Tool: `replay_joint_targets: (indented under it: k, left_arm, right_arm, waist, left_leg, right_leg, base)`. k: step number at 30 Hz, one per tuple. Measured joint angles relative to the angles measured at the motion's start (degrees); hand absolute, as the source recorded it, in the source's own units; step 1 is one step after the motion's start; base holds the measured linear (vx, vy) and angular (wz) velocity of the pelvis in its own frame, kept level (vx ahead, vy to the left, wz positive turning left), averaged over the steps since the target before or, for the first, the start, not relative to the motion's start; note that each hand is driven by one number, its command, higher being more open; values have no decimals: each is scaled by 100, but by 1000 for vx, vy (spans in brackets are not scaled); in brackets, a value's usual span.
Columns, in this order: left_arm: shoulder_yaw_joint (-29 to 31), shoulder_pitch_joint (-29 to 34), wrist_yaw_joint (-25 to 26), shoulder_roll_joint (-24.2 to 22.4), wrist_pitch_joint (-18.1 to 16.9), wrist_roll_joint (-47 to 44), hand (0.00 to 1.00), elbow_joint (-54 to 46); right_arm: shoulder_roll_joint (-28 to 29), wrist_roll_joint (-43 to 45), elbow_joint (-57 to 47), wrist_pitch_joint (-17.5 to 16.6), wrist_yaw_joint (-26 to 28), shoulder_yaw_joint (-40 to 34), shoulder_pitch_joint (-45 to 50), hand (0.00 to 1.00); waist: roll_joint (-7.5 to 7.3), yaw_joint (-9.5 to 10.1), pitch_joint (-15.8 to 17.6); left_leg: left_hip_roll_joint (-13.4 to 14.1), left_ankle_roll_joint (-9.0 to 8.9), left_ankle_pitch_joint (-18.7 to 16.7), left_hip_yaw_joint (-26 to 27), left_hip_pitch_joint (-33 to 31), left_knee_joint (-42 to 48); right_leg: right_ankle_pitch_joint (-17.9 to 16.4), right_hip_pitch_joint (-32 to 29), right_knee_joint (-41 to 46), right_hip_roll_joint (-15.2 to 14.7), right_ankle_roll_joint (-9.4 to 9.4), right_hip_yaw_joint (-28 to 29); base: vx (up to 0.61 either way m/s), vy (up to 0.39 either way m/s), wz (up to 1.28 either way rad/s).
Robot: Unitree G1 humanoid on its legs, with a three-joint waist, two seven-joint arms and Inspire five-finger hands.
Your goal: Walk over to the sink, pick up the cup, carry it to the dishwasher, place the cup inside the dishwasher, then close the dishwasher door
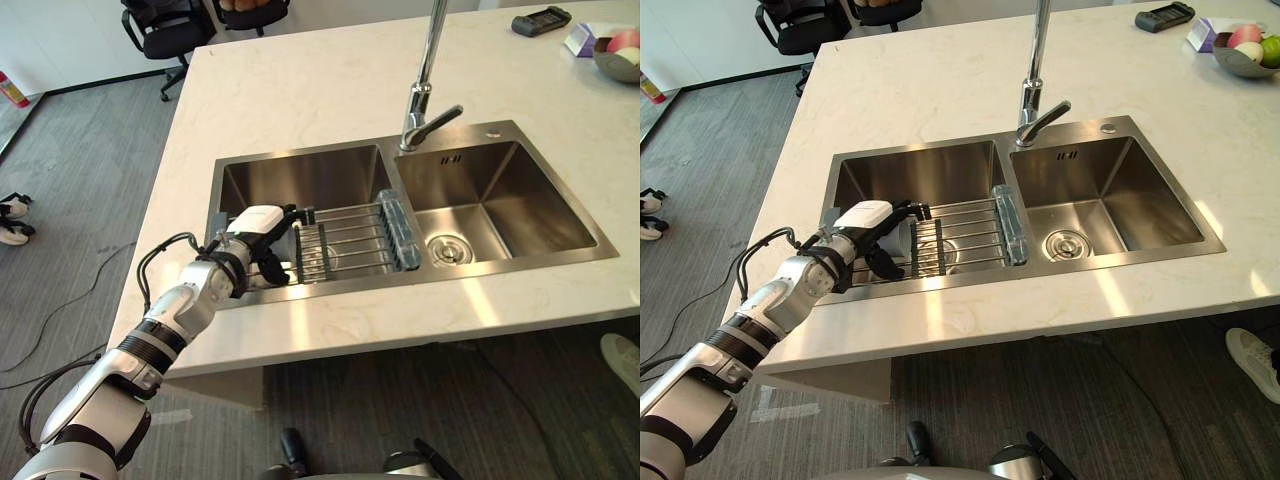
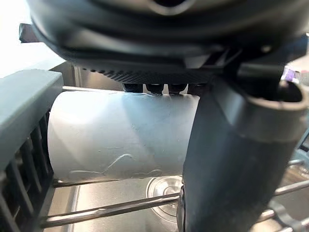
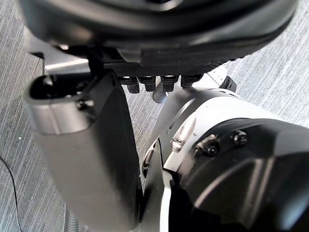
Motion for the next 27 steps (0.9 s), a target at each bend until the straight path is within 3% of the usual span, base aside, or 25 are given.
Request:
replay_joint_targets:
  k: [7, 8, 27]
  left_arm:
    - [-2, 87, 398, -101, -112, 534, 100, 111]
    - [-3, 94, 414, -101, -112, 546, 0, 113]
    - [209, 86, 326, -104, -244, 971, 0, 137]
  right_arm:
    - [-6, 20, -18, -8, -15, 125, 0, 100]
    - [-11, 55, -26, -10, -25, 181, 0, 100]
    - [-24, 126, -89, -16, -128, 277, 10, 100]
  waist:
    - [-30, 11, -20]
    - [-49, 11, -26]
    - [-47, -3, -36]
  left_leg:
    - [-1, 0, 0, -1, 0, 0]
    - [-2, 0, 0, -1, 0, 0]
    - [-1, 0, -7, 2, 17, 0]
  right_leg:
    - [1, 1, 2, -1, 1, -2]
    - [1, 2, 2, -2, 1, -2]
    - [0, 16, -10, 1, 1, 5]
  base:
    - [0, 0, 0]
    - [0, 0, 0]
    - [0, 0, 0]
